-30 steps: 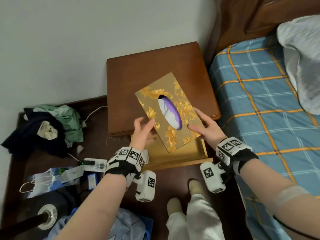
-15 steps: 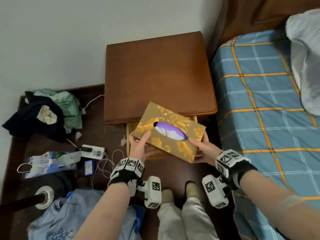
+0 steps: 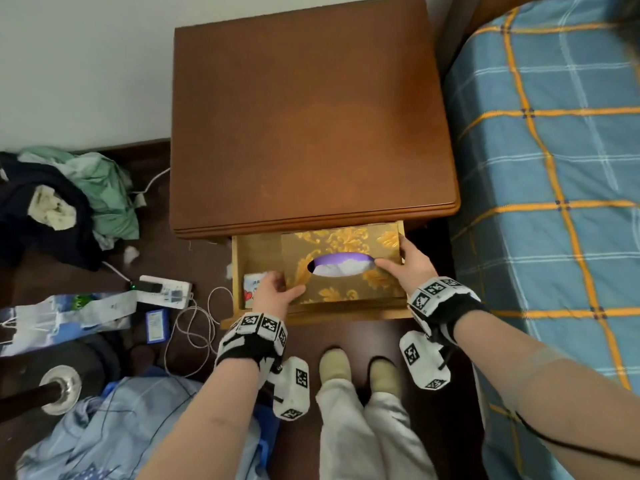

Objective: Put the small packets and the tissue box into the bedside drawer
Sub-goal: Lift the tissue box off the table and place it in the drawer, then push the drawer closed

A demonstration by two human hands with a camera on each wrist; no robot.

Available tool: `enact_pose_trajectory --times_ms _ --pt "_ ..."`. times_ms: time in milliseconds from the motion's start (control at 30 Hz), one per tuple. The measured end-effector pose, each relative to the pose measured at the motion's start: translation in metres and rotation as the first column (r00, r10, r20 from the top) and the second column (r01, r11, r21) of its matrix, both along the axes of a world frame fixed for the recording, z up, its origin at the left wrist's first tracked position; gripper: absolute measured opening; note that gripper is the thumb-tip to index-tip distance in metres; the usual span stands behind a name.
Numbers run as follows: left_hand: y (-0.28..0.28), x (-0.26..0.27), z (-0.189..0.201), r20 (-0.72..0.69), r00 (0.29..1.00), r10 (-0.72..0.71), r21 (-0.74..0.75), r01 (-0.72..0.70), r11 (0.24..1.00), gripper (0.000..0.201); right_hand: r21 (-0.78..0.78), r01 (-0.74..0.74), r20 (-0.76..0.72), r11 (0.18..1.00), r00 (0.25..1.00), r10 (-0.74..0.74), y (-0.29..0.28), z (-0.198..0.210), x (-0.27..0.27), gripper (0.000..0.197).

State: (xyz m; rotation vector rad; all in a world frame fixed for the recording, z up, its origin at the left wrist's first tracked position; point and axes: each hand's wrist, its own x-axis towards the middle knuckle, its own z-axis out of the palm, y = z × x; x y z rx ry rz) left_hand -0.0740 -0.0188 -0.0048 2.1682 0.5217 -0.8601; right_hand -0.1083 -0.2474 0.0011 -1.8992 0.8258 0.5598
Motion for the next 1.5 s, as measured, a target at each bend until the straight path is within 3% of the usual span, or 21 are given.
enact_pose_trajectory --times_ms 200,333,600,833,933,1033,1099,1199,1299,1399,1499 --pt "-0.003 0.008 -0.044 -0.098 0.978 -0.185 0.113 0.195 0.974 0.060 -0.097 -0.016 -0.140 0.995 0.990 0.003 0.008 -0.047 -0.003 0.067" --pt "-0.010 0.007 -0.053 -0.099 0.969 -0.228 0.148 0.241 0.959 0.055 -0.213 -0.088 -0.212 0.973 0.976 0.042 0.009 -0.057 -0.010 0.056" --pt "-0.017 0.003 -0.048 -0.080 0.945 -0.318 0.137 0.326 0.935 0.045 -0.235 0.069 -0.194 0.970 0.974 -0.116 0.000 -0.055 -0.011 0.046" --pt "-0.019 0.000 -0.047 -0.118 0.926 -0.359 0.142 0.373 0.917 0.053 -0.275 0.035 -0.149 0.961 0.986 -0.079 0.004 -0.059 -0.028 0.042" --pt "-0.006 -0.009 -0.042 -0.041 0.952 -0.303 0.150 0.306 0.940 0.057 -0.318 0.015 -0.123 0.948 0.991 -0.057 0.003 -0.049 -0.043 0.039" --pt "0.024 -0.021 -0.032 0.064 0.978 -0.200 0.332 0.168 0.928 0.063 -0.320 -0.084 -0.177 0.944 0.984 0.028 0.001 -0.039 -0.063 0.046" --pt "0.047 -0.030 -0.025 0.054 0.988 -0.144 0.462 0.103 0.881 0.075 -0.270 -0.133 -0.272 0.954 0.961 0.056 -0.001 -0.039 -0.078 0.060" --pt "0.072 -0.033 -0.024 -0.069 0.997 -0.046 0.466 0.073 0.882 0.098 -0.159 -0.154 -0.421 0.975 0.904 0.074 -0.002 -0.047 -0.094 0.070" --pt "0.083 -0.027 -0.031 -0.169 0.984 0.060 0.398 0.012 0.918 0.098 -0.169 -0.056 -0.372 0.984 0.928 -0.011 0.004 -0.058 -0.101 0.058" --pt "0.084 -0.024 -0.035 -0.117 0.989 0.086 0.396 -0.033 0.918 0.089 -0.139 0.200 -0.247 0.970 0.942 -0.229 0.013 -0.074 -0.106 0.047" --pt "0.082 -0.021 -0.036 -0.022 0.989 0.149 0.336 -0.133 0.932 0.094 -0.087 0.402 -0.176 0.912 0.894 -0.411 0.023 -0.082 -0.099 0.043"
